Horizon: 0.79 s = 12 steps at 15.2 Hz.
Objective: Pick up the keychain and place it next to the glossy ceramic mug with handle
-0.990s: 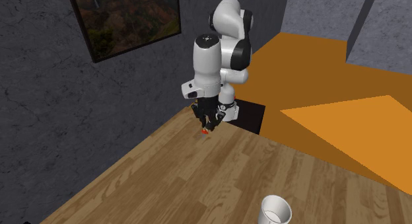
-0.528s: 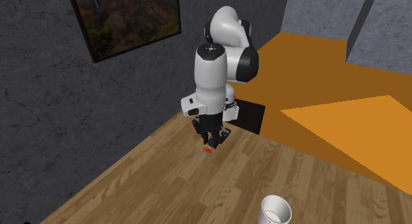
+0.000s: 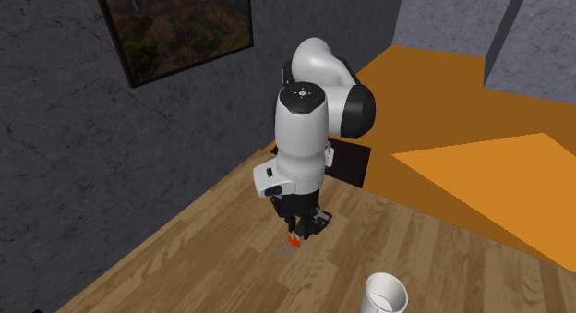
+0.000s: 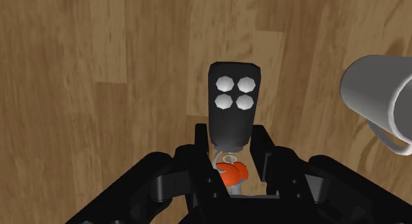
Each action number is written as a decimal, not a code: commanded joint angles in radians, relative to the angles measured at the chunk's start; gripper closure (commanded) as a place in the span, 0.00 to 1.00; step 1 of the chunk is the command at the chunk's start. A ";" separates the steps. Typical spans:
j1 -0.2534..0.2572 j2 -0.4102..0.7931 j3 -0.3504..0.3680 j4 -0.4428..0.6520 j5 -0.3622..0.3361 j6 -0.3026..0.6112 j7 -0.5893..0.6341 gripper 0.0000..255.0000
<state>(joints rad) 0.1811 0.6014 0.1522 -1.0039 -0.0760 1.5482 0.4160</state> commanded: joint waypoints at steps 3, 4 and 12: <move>-0.002 -0.003 0.000 -0.055 0.000 0.053 0.003 1.00; -0.003 -0.006 0.000 -0.074 0.000 0.069 0.003 1.00; -0.010 -0.017 0.000 -0.201 0.001 0.184 0.005 1.00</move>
<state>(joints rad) 0.1720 0.5870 0.1518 -1.1887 -0.0755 1.7186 0.4211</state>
